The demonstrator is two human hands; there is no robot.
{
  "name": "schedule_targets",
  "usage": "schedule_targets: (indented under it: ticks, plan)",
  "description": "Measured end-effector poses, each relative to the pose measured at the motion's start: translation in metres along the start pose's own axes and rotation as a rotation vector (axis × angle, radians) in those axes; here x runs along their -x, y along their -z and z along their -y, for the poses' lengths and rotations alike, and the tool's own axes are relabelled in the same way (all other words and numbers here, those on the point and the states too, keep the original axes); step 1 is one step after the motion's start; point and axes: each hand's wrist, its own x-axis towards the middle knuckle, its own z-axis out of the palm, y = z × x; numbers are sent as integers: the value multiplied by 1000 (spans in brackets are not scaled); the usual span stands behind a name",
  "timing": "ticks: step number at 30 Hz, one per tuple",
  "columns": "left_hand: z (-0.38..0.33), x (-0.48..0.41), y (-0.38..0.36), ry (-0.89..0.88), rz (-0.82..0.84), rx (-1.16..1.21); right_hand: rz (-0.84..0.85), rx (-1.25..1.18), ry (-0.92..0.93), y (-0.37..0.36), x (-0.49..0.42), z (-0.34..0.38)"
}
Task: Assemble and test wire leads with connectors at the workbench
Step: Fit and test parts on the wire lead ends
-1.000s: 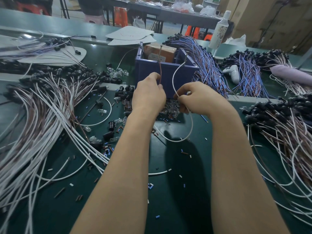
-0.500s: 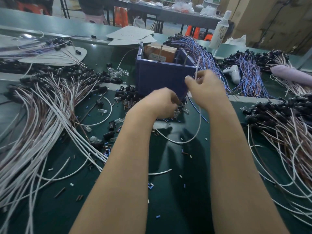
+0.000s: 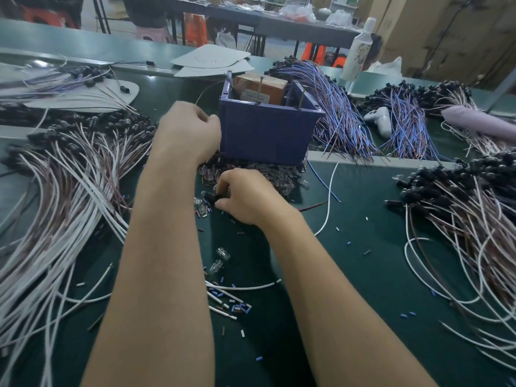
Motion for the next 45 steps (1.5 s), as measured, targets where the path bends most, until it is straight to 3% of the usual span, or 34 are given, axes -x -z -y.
schedule_targets:
  ticks: [4,7,13,20,27,29,35,41,45]
  plan:
    - [8,-3,2,46,88,-63,-205,-256,-57,12,-3,-12]
    - [6,-5,-3,-19,229,25,-401,-486,-70,33,-1,-18]
    - [-6,1,-22,-250,300,153,-284,-821,-36,59,12,-30]
    - [-12,5,-25,-381,367,19,-471,-563,7,67,15,-43]
    - [-10,5,-24,-409,359,-47,-470,-491,-11,65,11,-43]
    - [-11,6,-23,-401,345,-2,-490,-523,-38,64,11,-44]
    - [-10,5,-17,-427,319,63,-441,-934,-106,58,10,-39]
    - [-8,2,-17,-354,311,-11,-515,-719,-162,49,2,-28]
    - [-9,2,-16,-328,341,-84,-425,-873,-177,41,-2,-26]
